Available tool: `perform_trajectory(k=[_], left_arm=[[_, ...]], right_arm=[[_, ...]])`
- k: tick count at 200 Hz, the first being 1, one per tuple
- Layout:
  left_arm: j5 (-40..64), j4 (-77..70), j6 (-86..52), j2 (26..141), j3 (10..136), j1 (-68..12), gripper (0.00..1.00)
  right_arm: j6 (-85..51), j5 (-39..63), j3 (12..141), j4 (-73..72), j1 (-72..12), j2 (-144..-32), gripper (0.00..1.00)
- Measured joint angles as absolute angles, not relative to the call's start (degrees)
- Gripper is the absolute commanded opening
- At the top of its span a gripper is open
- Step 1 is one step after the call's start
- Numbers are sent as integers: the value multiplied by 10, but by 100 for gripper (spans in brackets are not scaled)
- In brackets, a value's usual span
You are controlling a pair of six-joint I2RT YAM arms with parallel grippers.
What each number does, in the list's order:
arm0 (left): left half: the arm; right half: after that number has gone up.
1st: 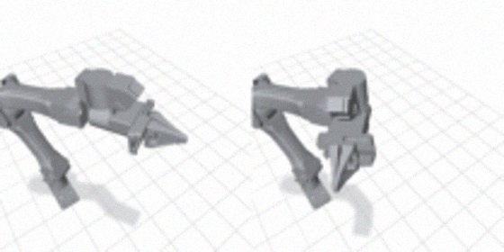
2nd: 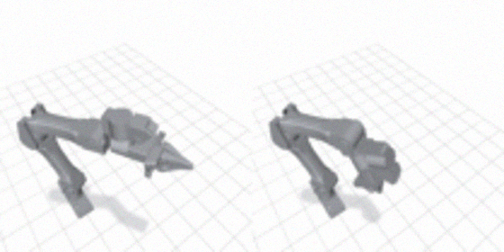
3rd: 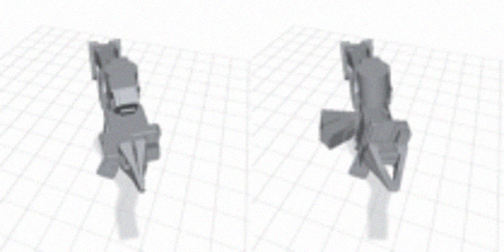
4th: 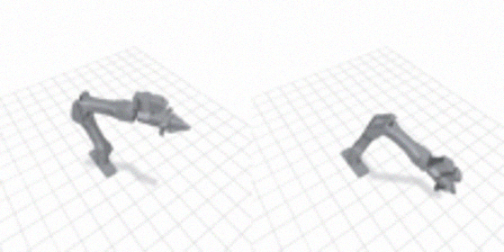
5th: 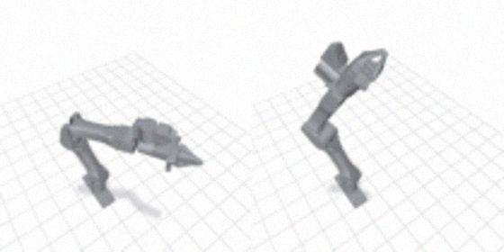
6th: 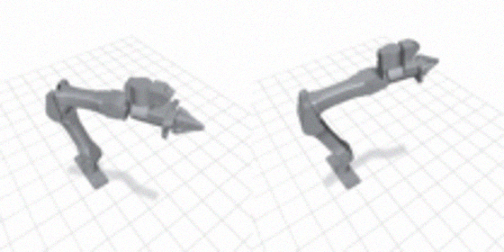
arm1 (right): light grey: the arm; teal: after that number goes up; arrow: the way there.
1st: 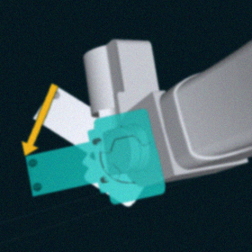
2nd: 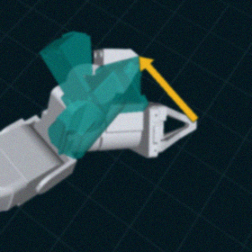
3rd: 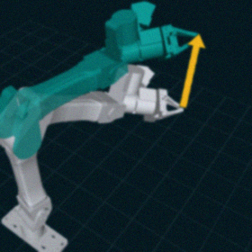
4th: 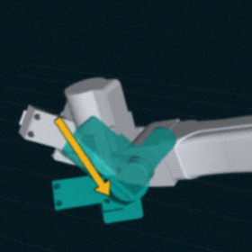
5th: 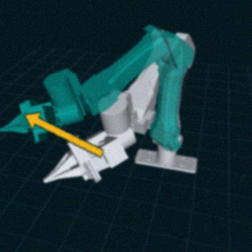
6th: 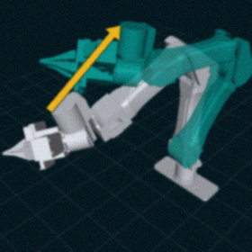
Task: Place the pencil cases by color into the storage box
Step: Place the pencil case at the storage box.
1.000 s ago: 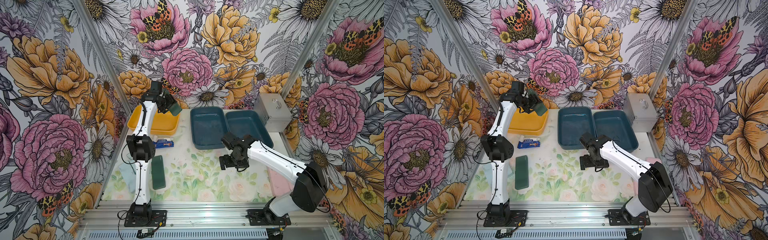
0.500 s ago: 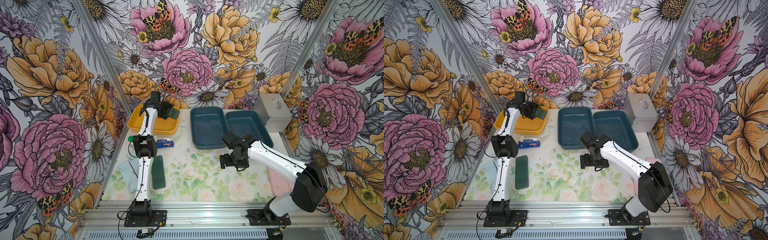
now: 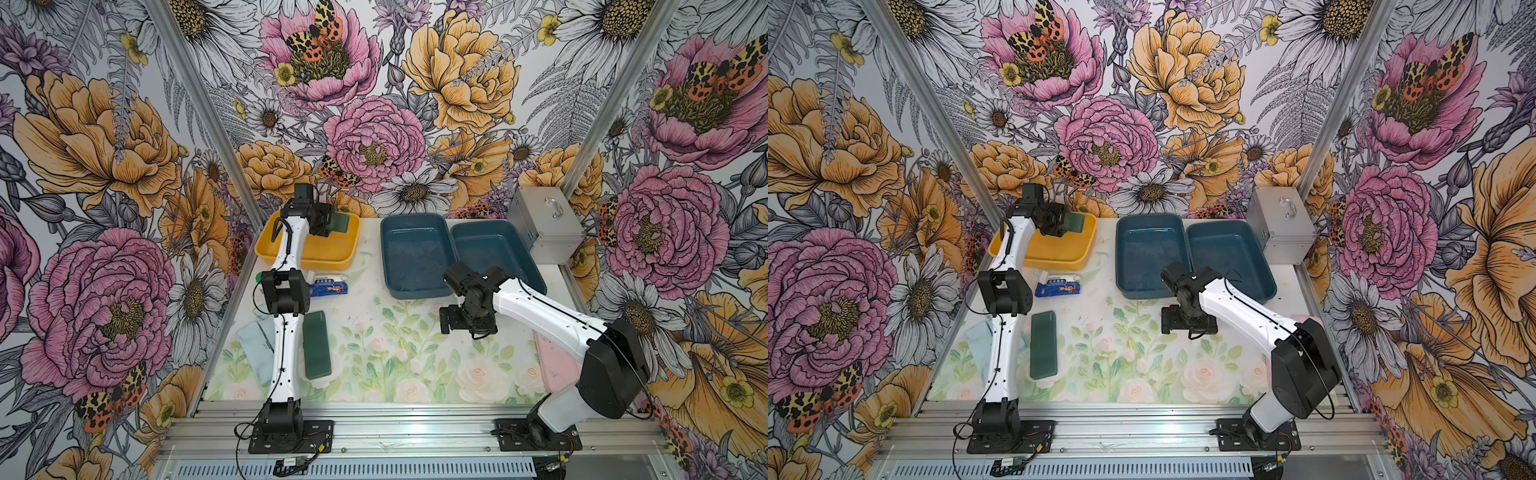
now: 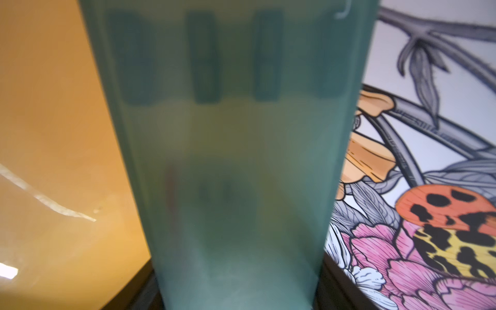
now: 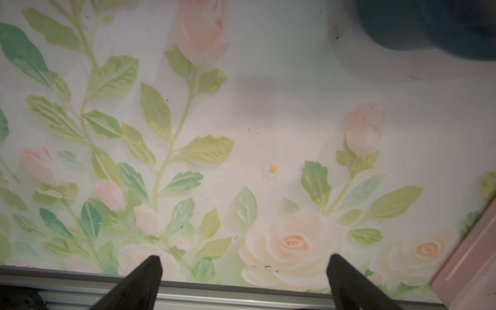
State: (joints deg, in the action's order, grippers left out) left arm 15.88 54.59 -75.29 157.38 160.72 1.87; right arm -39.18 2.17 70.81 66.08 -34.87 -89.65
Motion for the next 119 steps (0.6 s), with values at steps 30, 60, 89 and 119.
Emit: perform_trajectory(k=[30, 60, 89, 119], left_arm=[[155, 546, -766, 1574, 1592, 23, 55], [150, 546, -773, 1576, 1587, 23, 56], [147, 545, -780, 1580, 1581, 24, 67], [146, 545, -780, 1586, 1578, 26, 86]], right_arm=[[-393, 19, 721, 653, -344, -906, 99], [-396, 18, 723, 653, -340, -909, 99], [-401, 18, 723, 652, -338, -909, 99], [-410, 17, 723, 653, -338, -909, 99]])
